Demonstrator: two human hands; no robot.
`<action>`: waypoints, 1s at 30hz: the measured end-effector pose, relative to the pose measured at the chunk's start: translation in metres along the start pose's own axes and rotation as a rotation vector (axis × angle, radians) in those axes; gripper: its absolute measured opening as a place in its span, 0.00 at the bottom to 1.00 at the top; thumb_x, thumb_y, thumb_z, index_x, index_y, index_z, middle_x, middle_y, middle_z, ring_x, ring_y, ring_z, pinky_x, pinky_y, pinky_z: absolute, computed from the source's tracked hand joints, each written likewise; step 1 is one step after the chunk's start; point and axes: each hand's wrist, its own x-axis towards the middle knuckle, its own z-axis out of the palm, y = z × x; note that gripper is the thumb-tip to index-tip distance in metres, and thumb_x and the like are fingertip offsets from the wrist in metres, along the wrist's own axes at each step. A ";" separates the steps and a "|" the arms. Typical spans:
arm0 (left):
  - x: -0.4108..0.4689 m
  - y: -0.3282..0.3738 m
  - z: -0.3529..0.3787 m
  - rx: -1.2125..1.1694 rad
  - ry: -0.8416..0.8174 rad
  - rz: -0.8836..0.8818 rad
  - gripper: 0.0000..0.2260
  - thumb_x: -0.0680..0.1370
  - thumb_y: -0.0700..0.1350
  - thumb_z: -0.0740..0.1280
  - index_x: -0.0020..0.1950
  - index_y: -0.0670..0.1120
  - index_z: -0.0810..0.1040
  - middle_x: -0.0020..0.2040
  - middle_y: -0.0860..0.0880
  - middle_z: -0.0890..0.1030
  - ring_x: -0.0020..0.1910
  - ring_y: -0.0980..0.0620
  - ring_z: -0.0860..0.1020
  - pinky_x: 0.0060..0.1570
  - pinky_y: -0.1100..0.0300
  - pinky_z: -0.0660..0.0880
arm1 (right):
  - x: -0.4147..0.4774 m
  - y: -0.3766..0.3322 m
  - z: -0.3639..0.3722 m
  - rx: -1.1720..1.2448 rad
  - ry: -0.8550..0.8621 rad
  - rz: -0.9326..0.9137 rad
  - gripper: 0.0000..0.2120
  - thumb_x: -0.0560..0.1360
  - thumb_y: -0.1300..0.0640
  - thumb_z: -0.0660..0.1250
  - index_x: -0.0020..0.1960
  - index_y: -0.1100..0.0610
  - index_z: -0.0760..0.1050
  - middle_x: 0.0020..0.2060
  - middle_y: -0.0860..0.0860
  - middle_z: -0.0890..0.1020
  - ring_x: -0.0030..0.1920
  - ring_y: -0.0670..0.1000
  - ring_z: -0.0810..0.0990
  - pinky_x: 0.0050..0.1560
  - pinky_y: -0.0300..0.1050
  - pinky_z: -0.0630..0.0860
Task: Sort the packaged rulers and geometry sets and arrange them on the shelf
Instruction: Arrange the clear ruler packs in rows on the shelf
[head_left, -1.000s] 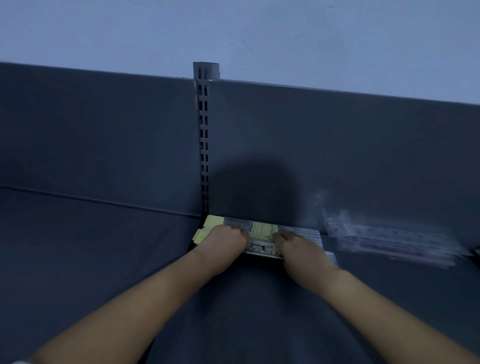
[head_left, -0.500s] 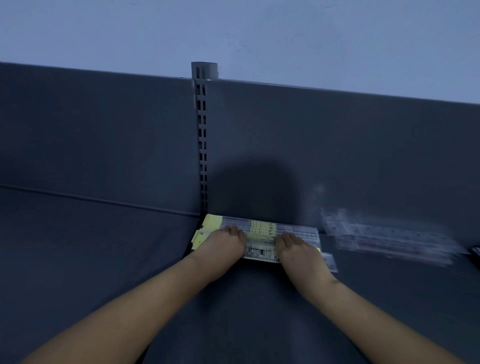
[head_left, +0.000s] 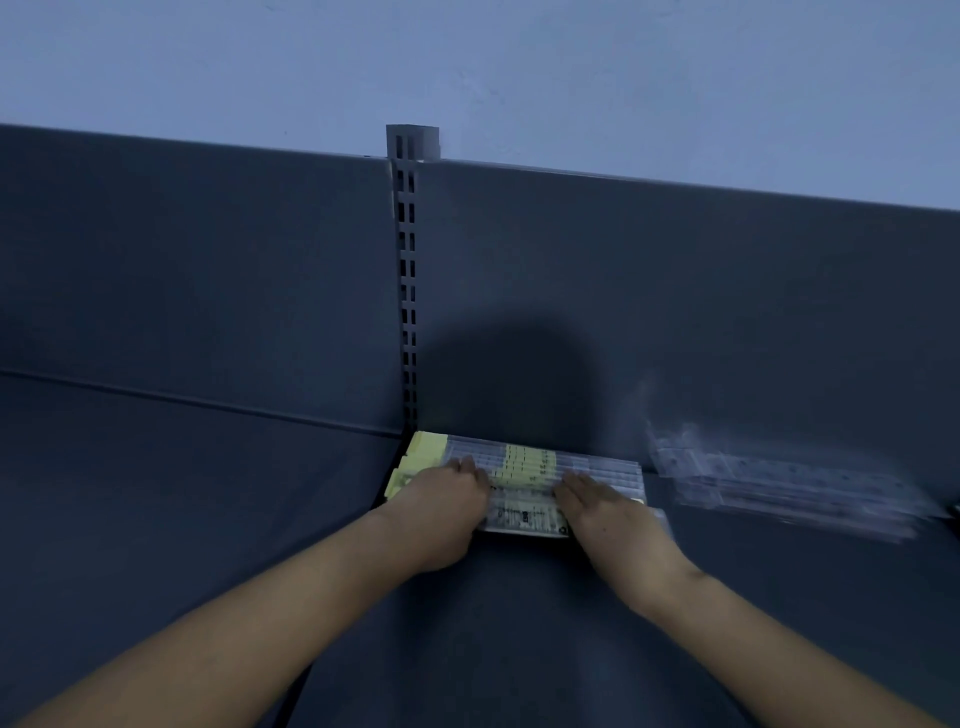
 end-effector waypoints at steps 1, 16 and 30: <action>0.000 0.001 0.001 0.012 -0.010 -0.004 0.25 0.77 0.36 0.59 0.73 0.36 0.56 0.72 0.35 0.60 0.70 0.41 0.64 0.63 0.50 0.70 | 0.000 0.000 0.000 0.011 -0.006 0.006 0.27 0.77 0.71 0.51 0.74 0.60 0.54 0.73 0.56 0.59 0.73 0.54 0.59 0.72 0.44 0.56; -0.011 0.000 -0.008 -0.256 -0.077 -0.029 0.27 0.77 0.43 0.61 0.73 0.37 0.57 0.74 0.37 0.57 0.73 0.44 0.58 0.69 0.52 0.64 | -0.006 0.003 0.004 0.189 -0.037 0.039 0.32 0.77 0.65 0.56 0.76 0.60 0.46 0.77 0.55 0.48 0.76 0.51 0.48 0.73 0.40 0.47; -0.031 -0.005 0.000 -0.588 0.048 0.029 0.28 0.76 0.50 0.64 0.74 0.43 0.61 0.78 0.49 0.51 0.76 0.54 0.50 0.65 0.72 0.50 | -0.018 0.029 0.009 0.476 -0.030 -0.080 0.33 0.74 0.46 0.66 0.75 0.45 0.56 0.75 0.39 0.52 0.73 0.38 0.49 0.66 0.26 0.47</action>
